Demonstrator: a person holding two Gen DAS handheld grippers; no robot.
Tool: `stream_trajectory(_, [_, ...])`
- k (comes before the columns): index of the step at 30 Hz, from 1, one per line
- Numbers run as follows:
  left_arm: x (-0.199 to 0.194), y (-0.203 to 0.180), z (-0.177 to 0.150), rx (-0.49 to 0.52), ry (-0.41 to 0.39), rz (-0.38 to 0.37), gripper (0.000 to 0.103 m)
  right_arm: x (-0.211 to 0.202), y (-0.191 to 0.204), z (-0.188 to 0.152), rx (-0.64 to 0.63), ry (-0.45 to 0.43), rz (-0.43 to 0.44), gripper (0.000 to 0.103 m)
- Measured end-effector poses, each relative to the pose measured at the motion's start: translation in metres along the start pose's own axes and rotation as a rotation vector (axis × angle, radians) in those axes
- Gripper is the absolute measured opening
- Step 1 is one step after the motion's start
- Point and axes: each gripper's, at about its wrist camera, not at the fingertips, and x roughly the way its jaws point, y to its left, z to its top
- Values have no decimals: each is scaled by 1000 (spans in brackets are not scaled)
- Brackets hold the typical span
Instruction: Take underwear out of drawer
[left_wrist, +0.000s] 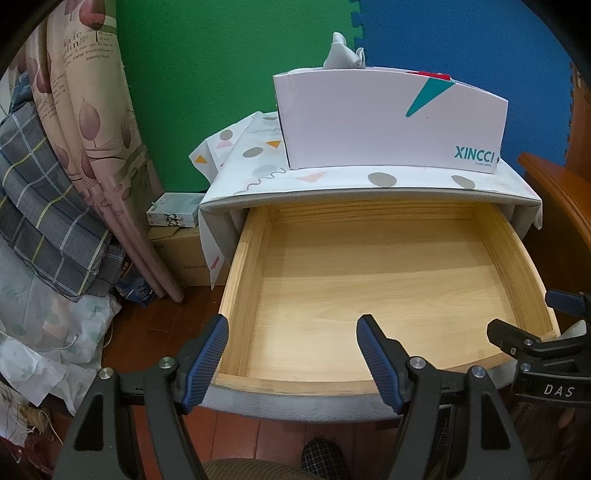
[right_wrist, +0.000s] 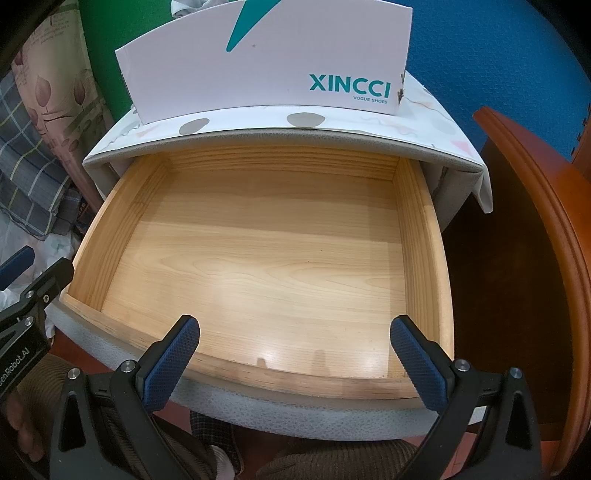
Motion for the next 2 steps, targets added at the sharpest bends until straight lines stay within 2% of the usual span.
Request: stream_trajectory(2, [1, 0, 0, -3, 4, -4, 74, 0, 0, 0, 0, 0, -1, 103])
